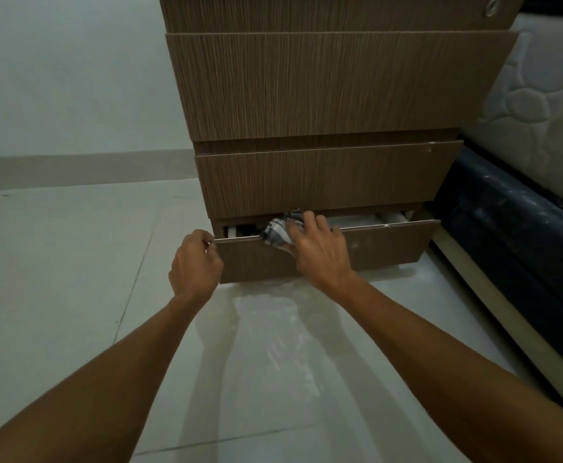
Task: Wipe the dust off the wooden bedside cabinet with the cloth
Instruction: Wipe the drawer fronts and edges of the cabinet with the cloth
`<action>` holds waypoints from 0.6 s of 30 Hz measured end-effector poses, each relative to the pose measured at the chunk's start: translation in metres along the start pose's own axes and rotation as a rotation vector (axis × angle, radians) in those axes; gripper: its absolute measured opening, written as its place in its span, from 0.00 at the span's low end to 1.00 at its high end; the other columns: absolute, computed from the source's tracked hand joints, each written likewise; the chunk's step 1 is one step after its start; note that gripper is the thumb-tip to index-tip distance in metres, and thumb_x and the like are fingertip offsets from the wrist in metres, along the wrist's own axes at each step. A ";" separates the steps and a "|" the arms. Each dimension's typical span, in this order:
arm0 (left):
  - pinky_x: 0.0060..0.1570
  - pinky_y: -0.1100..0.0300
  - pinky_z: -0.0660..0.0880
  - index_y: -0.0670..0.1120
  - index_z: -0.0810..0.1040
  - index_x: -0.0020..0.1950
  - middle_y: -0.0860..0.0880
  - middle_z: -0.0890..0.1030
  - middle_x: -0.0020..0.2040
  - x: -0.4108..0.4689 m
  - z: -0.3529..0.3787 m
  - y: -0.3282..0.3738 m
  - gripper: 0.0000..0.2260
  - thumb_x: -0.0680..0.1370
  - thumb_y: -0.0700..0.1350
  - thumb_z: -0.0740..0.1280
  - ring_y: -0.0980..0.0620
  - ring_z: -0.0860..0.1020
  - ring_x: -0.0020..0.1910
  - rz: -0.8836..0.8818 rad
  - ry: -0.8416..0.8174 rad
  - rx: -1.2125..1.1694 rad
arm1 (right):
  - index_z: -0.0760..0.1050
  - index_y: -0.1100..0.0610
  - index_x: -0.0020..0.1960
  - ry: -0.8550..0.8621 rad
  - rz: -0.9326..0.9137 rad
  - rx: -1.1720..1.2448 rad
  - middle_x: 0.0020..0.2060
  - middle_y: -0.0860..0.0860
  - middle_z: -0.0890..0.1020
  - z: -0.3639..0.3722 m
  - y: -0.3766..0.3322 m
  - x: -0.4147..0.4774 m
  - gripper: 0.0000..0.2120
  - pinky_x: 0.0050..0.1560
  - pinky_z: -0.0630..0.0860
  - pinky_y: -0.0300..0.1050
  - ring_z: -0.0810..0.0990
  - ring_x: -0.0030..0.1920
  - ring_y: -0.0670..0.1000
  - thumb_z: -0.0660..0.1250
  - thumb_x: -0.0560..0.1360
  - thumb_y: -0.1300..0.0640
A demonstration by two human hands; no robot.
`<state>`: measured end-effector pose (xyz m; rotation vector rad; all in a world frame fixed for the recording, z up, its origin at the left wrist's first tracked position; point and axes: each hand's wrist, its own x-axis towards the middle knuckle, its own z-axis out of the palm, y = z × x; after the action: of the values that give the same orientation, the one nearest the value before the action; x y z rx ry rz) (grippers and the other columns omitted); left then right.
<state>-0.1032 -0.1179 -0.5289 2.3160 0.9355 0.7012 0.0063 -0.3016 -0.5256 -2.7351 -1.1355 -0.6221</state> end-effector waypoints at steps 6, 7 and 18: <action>0.43 0.55 0.70 0.44 0.75 0.57 0.44 0.79 0.53 -0.002 0.002 0.004 0.08 0.79 0.42 0.63 0.50 0.74 0.45 0.002 0.020 0.028 | 0.72 0.55 0.66 -0.016 0.142 -0.096 0.57 0.59 0.74 -0.003 0.087 -0.026 0.27 0.48 0.78 0.55 0.76 0.52 0.58 0.76 0.71 0.51; 0.43 0.55 0.70 0.44 0.75 0.57 0.44 0.79 0.53 -0.003 0.002 0.004 0.08 0.79 0.42 0.63 0.50 0.74 0.45 0.000 0.024 0.031 | 0.72 0.55 0.67 -0.031 0.175 -0.116 0.57 0.59 0.73 -0.005 0.100 -0.030 0.27 0.47 0.79 0.55 0.76 0.52 0.58 0.76 0.71 0.51; 0.42 0.54 0.71 0.44 0.74 0.56 0.44 0.79 0.52 -0.002 0.001 0.004 0.07 0.80 0.43 0.63 0.47 0.77 0.46 0.001 0.016 0.049 | 0.65 0.54 0.73 -0.093 0.520 -0.078 0.61 0.61 0.68 -0.024 0.190 -0.060 0.28 0.49 0.74 0.56 0.72 0.56 0.61 0.70 0.76 0.53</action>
<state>-0.1022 -0.1221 -0.5282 2.3564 0.9691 0.7057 0.0931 -0.4819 -0.5185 -2.9677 -0.3772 -0.4732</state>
